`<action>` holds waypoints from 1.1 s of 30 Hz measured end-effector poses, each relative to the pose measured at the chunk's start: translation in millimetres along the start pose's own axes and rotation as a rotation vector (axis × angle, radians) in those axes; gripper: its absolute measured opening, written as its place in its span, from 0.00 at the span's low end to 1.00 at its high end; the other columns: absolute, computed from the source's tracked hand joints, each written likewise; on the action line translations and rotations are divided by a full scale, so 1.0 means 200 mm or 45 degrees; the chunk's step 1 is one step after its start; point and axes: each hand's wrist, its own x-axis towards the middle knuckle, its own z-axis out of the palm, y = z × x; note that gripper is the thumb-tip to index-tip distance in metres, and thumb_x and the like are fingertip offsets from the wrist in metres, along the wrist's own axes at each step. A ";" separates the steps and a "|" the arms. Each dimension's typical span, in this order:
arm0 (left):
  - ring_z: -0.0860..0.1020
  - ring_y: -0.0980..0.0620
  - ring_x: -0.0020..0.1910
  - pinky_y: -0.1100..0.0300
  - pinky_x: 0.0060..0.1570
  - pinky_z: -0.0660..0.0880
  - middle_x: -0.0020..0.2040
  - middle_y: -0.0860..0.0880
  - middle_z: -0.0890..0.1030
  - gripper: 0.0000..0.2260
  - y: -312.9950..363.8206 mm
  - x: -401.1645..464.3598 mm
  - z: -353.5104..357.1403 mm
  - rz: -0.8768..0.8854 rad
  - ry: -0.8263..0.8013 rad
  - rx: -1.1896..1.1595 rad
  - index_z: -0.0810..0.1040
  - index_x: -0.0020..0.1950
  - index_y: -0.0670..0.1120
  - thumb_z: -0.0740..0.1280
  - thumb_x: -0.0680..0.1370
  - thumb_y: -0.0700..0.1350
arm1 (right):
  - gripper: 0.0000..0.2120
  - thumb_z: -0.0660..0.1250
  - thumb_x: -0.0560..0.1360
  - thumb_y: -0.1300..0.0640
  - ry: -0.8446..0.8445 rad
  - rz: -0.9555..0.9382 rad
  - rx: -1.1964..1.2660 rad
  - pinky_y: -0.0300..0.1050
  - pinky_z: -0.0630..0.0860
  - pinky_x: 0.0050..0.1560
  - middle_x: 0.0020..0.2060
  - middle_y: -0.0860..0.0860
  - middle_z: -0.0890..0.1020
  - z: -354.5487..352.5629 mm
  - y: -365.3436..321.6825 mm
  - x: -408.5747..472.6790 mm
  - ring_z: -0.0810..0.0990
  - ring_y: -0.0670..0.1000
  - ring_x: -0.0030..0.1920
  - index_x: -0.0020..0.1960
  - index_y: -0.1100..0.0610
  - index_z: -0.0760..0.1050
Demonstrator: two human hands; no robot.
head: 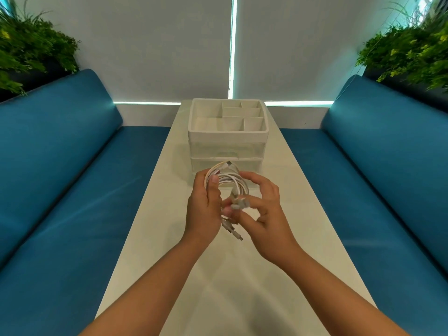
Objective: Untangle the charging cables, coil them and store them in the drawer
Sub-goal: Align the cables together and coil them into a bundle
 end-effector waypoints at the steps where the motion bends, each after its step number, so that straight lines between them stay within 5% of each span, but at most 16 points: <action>1: 0.82 0.46 0.46 0.48 0.47 0.81 0.48 0.52 0.82 0.11 -0.01 0.01 0.00 -0.016 0.023 0.014 0.73 0.60 0.55 0.54 0.84 0.54 | 0.05 0.72 0.73 0.55 0.020 0.042 0.123 0.21 0.63 0.57 0.65 0.39 0.70 0.00 -0.02 0.00 0.62 0.37 0.67 0.46 0.45 0.83; 6: 0.82 0.47 0.50 0.45 0.54 0.78 0.49 0.51 0.83 0.10 -0.05 0.02 0.01 -0.144 -0.008 -0.012 0.75 0.59 0.50 0.57 0.84 0.50 | 0.07 0.64 0.77 0.51 -0.150 -0.344 -0.256 0.45 0.56 0.73 0.50 0.41 0.82 0.01 0.00 -0.02 0.72 0.43 0.65 0.48 0.45 0.81; 8: 0.80 0.52 0.42 0.52 0.47 0.79 0.45 0.53 0.83 0.11 -0.07 0.03 0.00 -0.102 -0.054 0.048 0.76 0.60 0.50 0.57 0.84 0.50 | 0.10 0.61 0.78 0.53 -0.292 -0.428 -0.336 0.45 0.66 0.65 0.46 0.46 0.82 0.04 0.00 -0.04 0.77 0.48 0.55 0.48 0.52 0.81; 11: 0.68 0.57 0.28 0.61 0.30 0.68 0.28 0.58 0.74 0.11 -0.07 0.04 -0.02 -0.172 -0.097 -0.040 0.78 0.59 0.49 0.57 0.84 0.48 | 0.11 0.62 0.78 0.53 -0.332 -0.532 -0.464 0.47 0.74 0.40 0.43 0.49 0.79 0.06 0.01 -0.06 0.75 0.52 0.44 0.53 0.55 0.81; 15: 0.68 0.58 0.29 0.65 0.30 0.70 0.30 0.54 0.69 0.12 -0.02 0.04 -0.04 -0.345 -0.212 -0.237 0.79 0.60 0.46 0.59 0.84 0.47 | 0.13 0.62 0.80 0.50 -0.334 -0.593 -0.458 0.45 0.71 0.43 0.44 0.48 0.79 0.07 0.05 -0.05 0.73 0.51 0.43 0.61 0.51 0.78; 23: 0.70 0.56 0.30 0.58 0.42 0.72 0.36 0.50 0.72 0.06 0.01 0.07 -0.10 -0.646 -0.391 -0.633 0.79 0.52 0.45 0.63 0.81 0.44 | 0.12 0.53 0.82 0.45 -0.397 -0.417 -0.594 0.37 0.59 0.44 0.37 0.40 0.69 0.03 0.09 -0.04 0.62 0.43 0.39 0.45 0.49 0.69; 29: 0.70 0.51 0.33 0.60 0.29 0.72 0.32 0.48 0.70 0.19 -0.01 0.06 -0.07 -0.907 -0.436 -0.879 0.74 0.41 0.45 0.57 0.82 0.57 | 0.21 0.48 0.80 0.42 -0.548 -0.249 -0.841 0.42 0.66 0.40 0.44 0.46 0.77 0.07 0.10 -0.04 0.65 0.46 0.44 0.47 0.54 0.73; 33: 0.67 0.51 0.37 0.59 0.39 0.70 0.33 0.49 0.69 0.11 -0.06 0.06 -0.06 -0.879 -0.303 -0.895 0.75 0.44 0.46 0.59 0.82 0.49 | 0.16 0.50 0.81 0.44 -0.632 -0.146 -0.720 0.48 0.71 0.42 0.45 0.49 0.76 0.09 0.04 -0.07 0.67 0.48 0.47 0.47 0.55 0.69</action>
